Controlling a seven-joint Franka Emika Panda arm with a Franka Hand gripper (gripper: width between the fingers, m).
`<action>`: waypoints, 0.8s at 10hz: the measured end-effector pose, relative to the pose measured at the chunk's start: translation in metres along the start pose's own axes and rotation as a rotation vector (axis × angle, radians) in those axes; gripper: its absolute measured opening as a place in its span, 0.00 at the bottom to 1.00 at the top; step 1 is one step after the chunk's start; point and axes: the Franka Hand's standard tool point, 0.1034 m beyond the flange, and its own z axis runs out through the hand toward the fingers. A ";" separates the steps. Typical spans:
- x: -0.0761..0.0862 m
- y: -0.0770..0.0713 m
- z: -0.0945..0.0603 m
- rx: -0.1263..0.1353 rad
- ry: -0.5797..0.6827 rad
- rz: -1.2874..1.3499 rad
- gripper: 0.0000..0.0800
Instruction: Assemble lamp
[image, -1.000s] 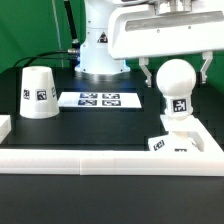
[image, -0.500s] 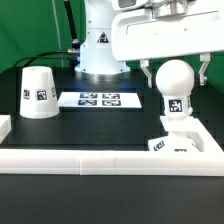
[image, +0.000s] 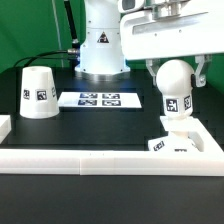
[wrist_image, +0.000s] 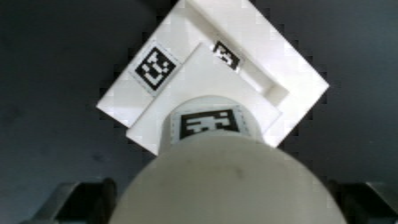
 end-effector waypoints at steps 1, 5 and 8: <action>-0.003 -0.001 0.001 0.001 -0.007 0.084 0.73; -0.008 -0.003 0.001 0.011 -0.027 0.288 0.73; -0.009 -0.004 0.001 0.020 -0.041 0.383 0.80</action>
Offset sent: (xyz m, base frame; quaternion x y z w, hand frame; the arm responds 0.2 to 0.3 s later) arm 0.0081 0.0054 0.0001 0.0019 -0.0056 0.2054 0.9787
